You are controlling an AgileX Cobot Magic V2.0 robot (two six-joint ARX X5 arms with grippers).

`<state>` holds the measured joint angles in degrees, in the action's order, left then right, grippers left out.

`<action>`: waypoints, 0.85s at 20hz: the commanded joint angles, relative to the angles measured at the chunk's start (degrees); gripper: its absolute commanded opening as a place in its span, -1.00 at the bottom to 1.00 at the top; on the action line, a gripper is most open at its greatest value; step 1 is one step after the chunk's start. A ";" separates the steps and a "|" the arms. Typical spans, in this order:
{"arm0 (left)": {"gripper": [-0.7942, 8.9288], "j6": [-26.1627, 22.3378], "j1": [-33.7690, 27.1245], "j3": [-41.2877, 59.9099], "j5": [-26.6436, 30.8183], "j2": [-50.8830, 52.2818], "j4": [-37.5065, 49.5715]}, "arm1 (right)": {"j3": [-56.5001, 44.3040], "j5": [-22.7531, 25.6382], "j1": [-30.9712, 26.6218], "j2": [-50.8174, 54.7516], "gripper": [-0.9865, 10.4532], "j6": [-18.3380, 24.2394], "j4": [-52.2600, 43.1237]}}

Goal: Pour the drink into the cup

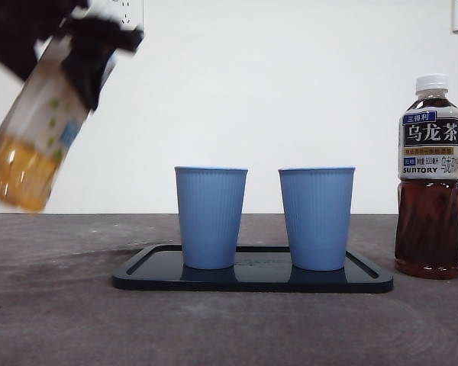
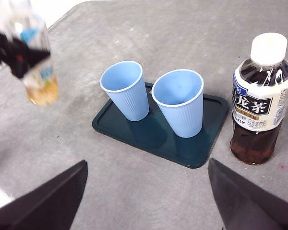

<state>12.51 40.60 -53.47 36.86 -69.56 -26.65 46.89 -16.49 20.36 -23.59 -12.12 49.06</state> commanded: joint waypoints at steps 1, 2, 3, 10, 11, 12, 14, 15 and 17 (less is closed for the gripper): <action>-0.46 0.22 -2.16 7.08 -4.15 1.60 12.98 | 0.79 -0.20 0.31 -0.13 -0.13 0.72 -0.35; -0.46 0.22 -3.21 9.73 -6.01 1.62 17.59 | 0.79 -0.20 0.31 -0.13 -0.13 0.52 -0.35; -0.46 0.22 -4.28 12.52 -7.78 1.42 23.39 | 0.79 -0.20 0.31 -0.13 -0.13 0.28 -0.35; -0.46 0.17 -6.93 17.22 -9.97 -1.86 41.48 | 0.79 -0.02 0.31 -0.13 -0.13 -2.82 -0.35; -0.46 0.15 -6.95 17.22 -10.03 -2.69 42.75 | 0.79 -0.02 0.31 -0.13 -0.13 -2.91 -0.35; -0.46 -0.11 -6.95 17.22 -10.03 -3.76 44.22 | 0.79 -0.02 0.31 -0.13 -0.13 -2.93 -0.35; -0.46 -0.26 -6.95 17.22 -10.03 -5.90 46.12 | 0.79 -0.04 0.31 -0.13 -0.13 -2.95 -0.35; -0.46 -0.37 -7.02 17.22 -10.03 -6.82 46.82 | 0.79 -0.07 0.31 -0.13 -0.13 -2.93 -0.35; -0.46 -0.46 -7.34 17.22 -10.03 -8.11 47.52 | 0.79 -0.07 0.31 -0.13 -0.13 -2.93 -0.33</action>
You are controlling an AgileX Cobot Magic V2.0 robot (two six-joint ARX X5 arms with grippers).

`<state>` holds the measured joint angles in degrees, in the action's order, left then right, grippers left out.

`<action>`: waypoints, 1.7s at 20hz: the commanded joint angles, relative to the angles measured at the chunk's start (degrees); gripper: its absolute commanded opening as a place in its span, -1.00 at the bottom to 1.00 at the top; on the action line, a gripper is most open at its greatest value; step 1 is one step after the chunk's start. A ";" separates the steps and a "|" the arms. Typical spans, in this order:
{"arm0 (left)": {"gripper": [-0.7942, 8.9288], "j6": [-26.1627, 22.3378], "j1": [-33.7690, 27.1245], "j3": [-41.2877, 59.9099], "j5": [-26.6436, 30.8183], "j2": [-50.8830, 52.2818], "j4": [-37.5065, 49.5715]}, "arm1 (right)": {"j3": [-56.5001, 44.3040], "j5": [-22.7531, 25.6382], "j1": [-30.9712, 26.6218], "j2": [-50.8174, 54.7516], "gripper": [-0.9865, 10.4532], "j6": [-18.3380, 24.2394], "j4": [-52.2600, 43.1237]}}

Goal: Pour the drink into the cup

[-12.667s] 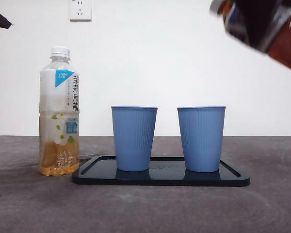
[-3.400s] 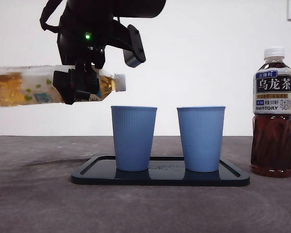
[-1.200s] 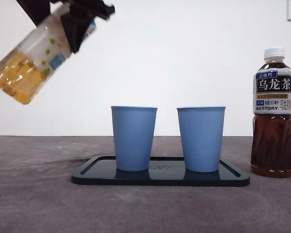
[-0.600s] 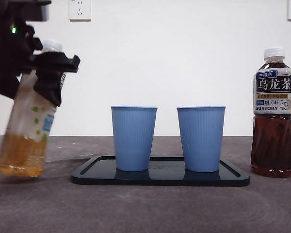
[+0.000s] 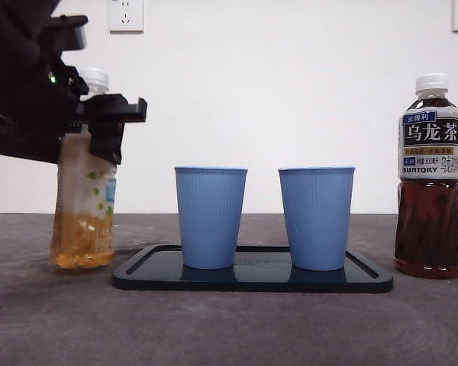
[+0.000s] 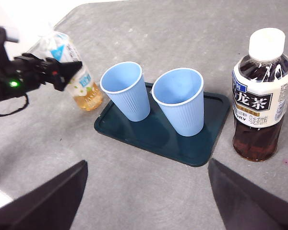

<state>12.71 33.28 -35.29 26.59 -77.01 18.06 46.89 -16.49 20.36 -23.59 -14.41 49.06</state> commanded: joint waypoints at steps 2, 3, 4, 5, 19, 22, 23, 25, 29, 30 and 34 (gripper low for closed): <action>-0.45 -0.66 -0.07 -0.96 0.24 -0.81 2.43 | 0.79 -0.09 0.31 -0.13 -0.13 -0.63 0.00; -0.45 -0.66 -0.07 -0.96 0.24 -0.81 2.43 | 0.79 -0.07 0.31 -0.13 -0.13 -0.63 0.33; -0.45 -0.66 -0.07 -0.96 0.24 -0.81 2.36 | 0.79 -0.07 0.31 -0.13 -0.13 -0.63 0.48; -0.44 -0.63 -0.04 -0.96 0.24 -0.81 2.16 | 0.79 -0.07 0.31 -0.13 -0.13 -0.63 0.63; 0.22 -0.13 1.81 -1.01 -0.42 12.28 -19.04 | 0.79 -0.24 0.31 -0.13 -0.13 -0.66 0.94; 0.22 -0.09 3.28 -1.20 -6.45 22.05 -27.78 | 0.79 -0.74 0.31 -0.13 -0.13 -0.59 0.87; 0.20 -0.11 3.65 -1.46 -9.40 25.09 -30.38 | 0.79 -1.68 0.31 -0.13 -0.13 -0.50 0.72; 0.19 0.07 4.44 -2.51 -15.93 31.36 -36.30 | 0.79 -3.30 0.31 -0.13 -0.13 0.11 0.39; 0.19 0.00 5.44 -6.95 -24.50 41.83 -50.36 | 0.79 -4.76 0.31 -0.13 -0.13 1.64 0.20; 0.19 -0.02 5.44 -8.02 -26.49 43.95 -53.33 | 0.79 -4.79 0.31 -0.13 -0.13 1.81 0.11; 0.19 0.02 5.44 -11.56 -32.22 51.19 -63.43 | 0.79 -8.72 0.31 -0.13 -0.13 1.77 -2.05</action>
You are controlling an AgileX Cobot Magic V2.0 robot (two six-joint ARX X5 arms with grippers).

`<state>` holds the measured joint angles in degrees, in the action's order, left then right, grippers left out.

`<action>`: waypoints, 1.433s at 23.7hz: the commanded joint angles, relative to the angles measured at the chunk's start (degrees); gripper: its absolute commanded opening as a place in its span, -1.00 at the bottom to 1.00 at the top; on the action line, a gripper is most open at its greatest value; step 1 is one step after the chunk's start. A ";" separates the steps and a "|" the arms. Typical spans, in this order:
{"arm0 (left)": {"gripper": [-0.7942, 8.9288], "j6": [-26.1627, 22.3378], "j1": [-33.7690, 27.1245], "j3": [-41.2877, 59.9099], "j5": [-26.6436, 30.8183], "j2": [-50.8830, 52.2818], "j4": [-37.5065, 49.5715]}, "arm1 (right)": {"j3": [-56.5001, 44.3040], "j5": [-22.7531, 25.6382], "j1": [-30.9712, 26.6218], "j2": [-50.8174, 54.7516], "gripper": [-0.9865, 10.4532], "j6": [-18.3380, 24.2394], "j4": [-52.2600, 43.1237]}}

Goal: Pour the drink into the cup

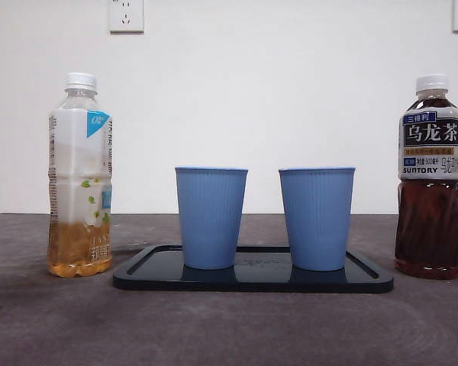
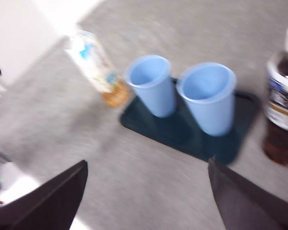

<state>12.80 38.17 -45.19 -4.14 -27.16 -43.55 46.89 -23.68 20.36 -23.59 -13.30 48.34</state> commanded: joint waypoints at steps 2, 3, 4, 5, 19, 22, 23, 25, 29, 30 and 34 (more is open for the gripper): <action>0.19 -0.09 0.52 -2.45 -1.92 4.17 -3.98 | 0.79 -2.86 0.31 -0.13 -0.13 0.63 -2.89; 0.19 -0.09 0.52 -2.47 -1.92 5.55 -4.07 | 0.79 -2.91 0.31 -0.13 -0.13 0.61 -3.39; 0.19 -0.09 0.52 -2.51 -1.92 6.64 -4.04 | 0.79 -2.89 0.31 -0.13 -0.13 0.52 -3.54; 0.19 -0.07 0.52 -2.56 -1.90 7.48 -4.02 | 0.79 -2.89 0.31 -0.13 -0.13 0.46 -3.56; -0.78 -0.04 0.48 -2.56 -1.84 8.13 -4.85 | 0.79 -3.23 0.31 -0.13 -0.80 -0.63 -3.30; -0.78 -0.04 0.48 -2.56 -1.84 8.13 -4.83 | 0.79 -3.28 0.31 -0.13 -0.80 -0.63 -3.30; -0.78 -0.04 0.48 -2.56 -1.84 8.13 -4.83 | 0.79 -3.30 0.31 -0.13 -0.80 -0.63 -3.30; -0.78 -0.04 0.48 -2.56 -1.84 8.13 -4.85 | 0.79 -3.32 0.31 -0.13 -0.80 -0.63 -3.30; -0.78 -0.04 0.44 -2.19 -1.86 8.28 -4.15 | 0.79 -3.30 0.31 -0.13 -0.80 -0.63 -3.30; -0.78 -0.04 0.15 -1.95 -1.84 8.74 -4.02 | 0.79 -3.30 0.31 -0.13 -0.80 -0.63 -3.30; -0.78 -0.04 -6.82 -0.48 -2.27 9.88 -3.23 | 0.79 -3.30 0.31 -0.13 -0.80 -0.63 -3.30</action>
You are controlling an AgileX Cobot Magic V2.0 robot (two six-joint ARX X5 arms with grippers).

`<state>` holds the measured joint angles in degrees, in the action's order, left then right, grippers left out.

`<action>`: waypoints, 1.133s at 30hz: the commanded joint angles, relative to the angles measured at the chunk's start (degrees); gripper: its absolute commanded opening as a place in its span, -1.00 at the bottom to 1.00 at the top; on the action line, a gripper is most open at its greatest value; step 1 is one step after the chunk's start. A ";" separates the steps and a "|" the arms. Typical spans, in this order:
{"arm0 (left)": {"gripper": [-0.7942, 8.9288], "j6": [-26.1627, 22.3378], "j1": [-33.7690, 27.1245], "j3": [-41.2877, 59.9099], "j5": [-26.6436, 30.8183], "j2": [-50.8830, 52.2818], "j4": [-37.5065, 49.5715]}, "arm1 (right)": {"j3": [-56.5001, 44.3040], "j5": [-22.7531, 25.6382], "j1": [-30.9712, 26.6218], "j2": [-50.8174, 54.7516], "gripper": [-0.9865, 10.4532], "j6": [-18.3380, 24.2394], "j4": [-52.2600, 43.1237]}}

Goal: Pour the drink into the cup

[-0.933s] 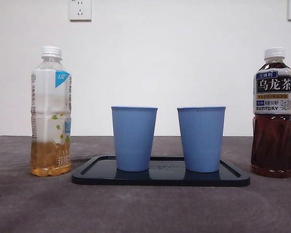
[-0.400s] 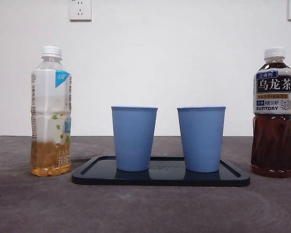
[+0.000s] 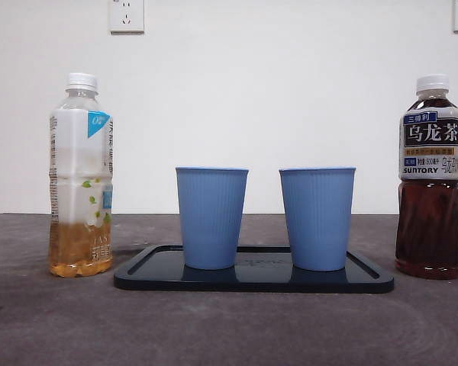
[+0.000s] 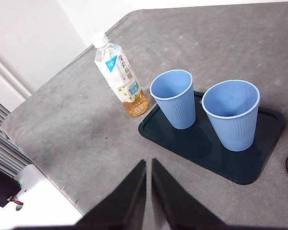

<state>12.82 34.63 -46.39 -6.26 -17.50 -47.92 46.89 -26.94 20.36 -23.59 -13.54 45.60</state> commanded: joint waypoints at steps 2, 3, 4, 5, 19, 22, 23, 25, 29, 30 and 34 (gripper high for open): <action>-0.78 -0.07 -8.50 2.60 -0.15 0.87 2.62 | 0.79 -0.04 0.31 -0.13 -0.80 -0.39 -0.57; -0.78 -0.07 -11.52 4.00 -0.17 1.42 3.87 | 0.79 -0.04 0.31 -0.13 -0.80 -0.39 -0.57; -0.78 -0.07 -14.60 5.60 -0.15 2.12 5.09 | 0.79 -0.04 0.31 -0.13 -0.80 -0.39 -0.57; -0.78 -0.09 -17.27 7.21 -0.15 2.84 6.36 | 0.79 -0.07 0.31 -0.13 -0.80 -0.39 -0.57; -0.78 -0.68 -30.25 39.21 0.76 14.38 30.40 | 0.79 -0.04 0.31 -0.13 -0.80 -0.39 -0.57; -0.78 -2.84 -30.62 42.34 2.69 17.55 30.69 | 0.79 -0.04 0.31 -0.13 -0.80 -0.39 -0.57; -0.78 -3.48 -30.77 43.08 3.82 17.33 31.26 | 0.79 -0.04 0.31 -0.13 -0.80 -0.39 -0.59; -0.78 -4.85 -31.17 43.67 5.33 17.31 31.30 | 0.79 -0.04 0.31 -0.13 -0.80 -0.37 -0.57; -0.78 -10.36 -31.43 44.00 6.99 17.31 32.41 | 0.79 -0.04 0.31 -0.13 -0.80 -0.37 -0.59; -0.78 -11.23 -31.43 44.28 6.99 17.31 33.24 | 0.79 -0.04 0.31 -0.13 -0.80 -0.37 -0.59; -0.78 -11.50 -31.43 45.70 6.99 17.31 37.07 | 0.79 -0.04 0.31 -0.13 -0.80 -0.37 -0.59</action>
<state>2.98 3.25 -1.87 0.64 -0.30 -10.46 46.89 -26.96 20.36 -23.59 -13.54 45.60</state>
